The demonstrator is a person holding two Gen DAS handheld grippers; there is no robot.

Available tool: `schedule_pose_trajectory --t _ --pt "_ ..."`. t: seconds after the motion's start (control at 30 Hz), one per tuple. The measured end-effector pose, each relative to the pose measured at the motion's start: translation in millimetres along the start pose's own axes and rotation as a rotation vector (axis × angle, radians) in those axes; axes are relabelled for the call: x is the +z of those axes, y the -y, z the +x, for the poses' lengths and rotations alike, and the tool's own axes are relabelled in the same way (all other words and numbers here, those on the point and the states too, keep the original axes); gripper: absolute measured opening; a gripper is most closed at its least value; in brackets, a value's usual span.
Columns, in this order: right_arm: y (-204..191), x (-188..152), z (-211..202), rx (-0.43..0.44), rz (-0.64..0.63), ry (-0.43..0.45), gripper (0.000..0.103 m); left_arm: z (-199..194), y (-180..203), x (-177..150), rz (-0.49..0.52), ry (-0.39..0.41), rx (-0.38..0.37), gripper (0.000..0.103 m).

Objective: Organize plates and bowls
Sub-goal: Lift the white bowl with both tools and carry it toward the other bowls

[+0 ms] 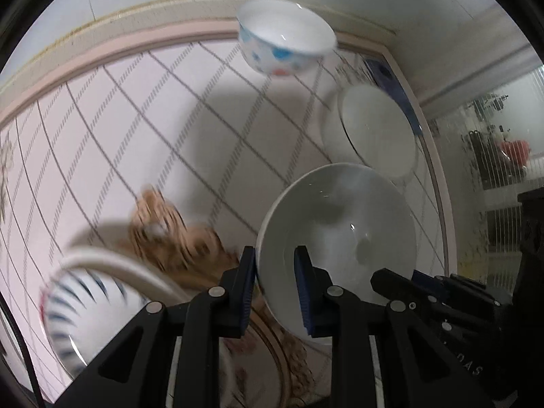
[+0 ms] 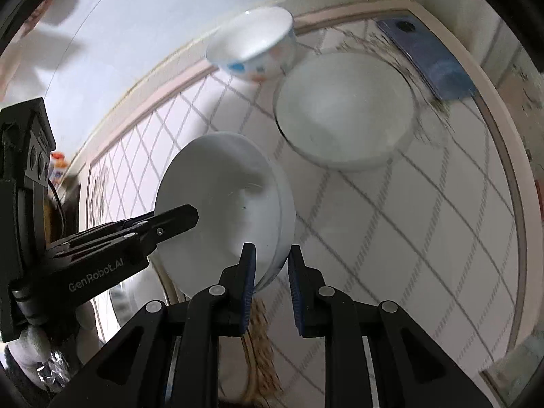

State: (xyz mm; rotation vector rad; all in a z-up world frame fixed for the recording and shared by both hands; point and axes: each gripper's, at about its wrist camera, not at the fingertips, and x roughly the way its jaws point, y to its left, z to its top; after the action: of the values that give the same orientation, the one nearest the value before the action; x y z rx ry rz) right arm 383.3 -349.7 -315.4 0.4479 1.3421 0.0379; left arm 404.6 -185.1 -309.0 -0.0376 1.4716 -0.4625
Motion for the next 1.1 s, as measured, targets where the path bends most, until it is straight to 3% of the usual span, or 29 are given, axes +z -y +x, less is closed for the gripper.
schedule_pose_trajectory --t 0.23,0.47,1.1 --pt "42.4 -53.8 -12.5 0.001 0.011 -0.044 0.021 17.5 26.8 -38.9 0.033 -0.028 0.018 0.02" --pt "72.4 -74.7 -1.5 -0.002 0.039 -0.065 0.021 35.8 47.5 -47.0 0.06 -0.055 0.041 0.02" --pt "94.0 -68.9 -1.4 0.035 0.072 -0.113 0.021 50.0 66.2 -38.5 0.086 -0.086 0.078 0.02"
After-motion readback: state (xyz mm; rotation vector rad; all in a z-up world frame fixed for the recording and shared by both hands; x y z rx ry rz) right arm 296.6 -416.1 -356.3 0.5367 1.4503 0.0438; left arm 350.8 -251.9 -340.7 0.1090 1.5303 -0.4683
